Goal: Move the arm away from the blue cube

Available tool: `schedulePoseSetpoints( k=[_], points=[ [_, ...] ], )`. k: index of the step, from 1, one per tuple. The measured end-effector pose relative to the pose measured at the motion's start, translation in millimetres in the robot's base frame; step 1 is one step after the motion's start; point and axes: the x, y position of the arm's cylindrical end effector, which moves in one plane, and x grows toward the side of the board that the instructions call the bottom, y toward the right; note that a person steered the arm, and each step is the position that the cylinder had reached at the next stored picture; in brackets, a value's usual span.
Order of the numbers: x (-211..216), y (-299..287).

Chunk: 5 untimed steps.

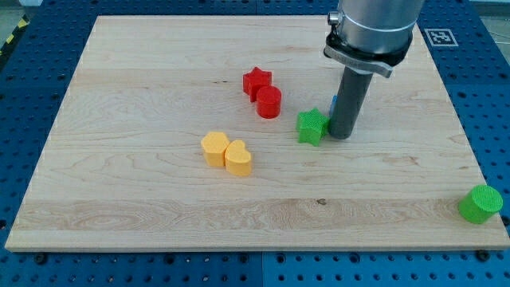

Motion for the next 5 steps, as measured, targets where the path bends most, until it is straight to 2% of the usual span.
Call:
schedulePoseSetpoints(
  k=[3, 5],
  points=[
    [-41.9, 7.7],
    [-52.7, 9.0]
  ],
)
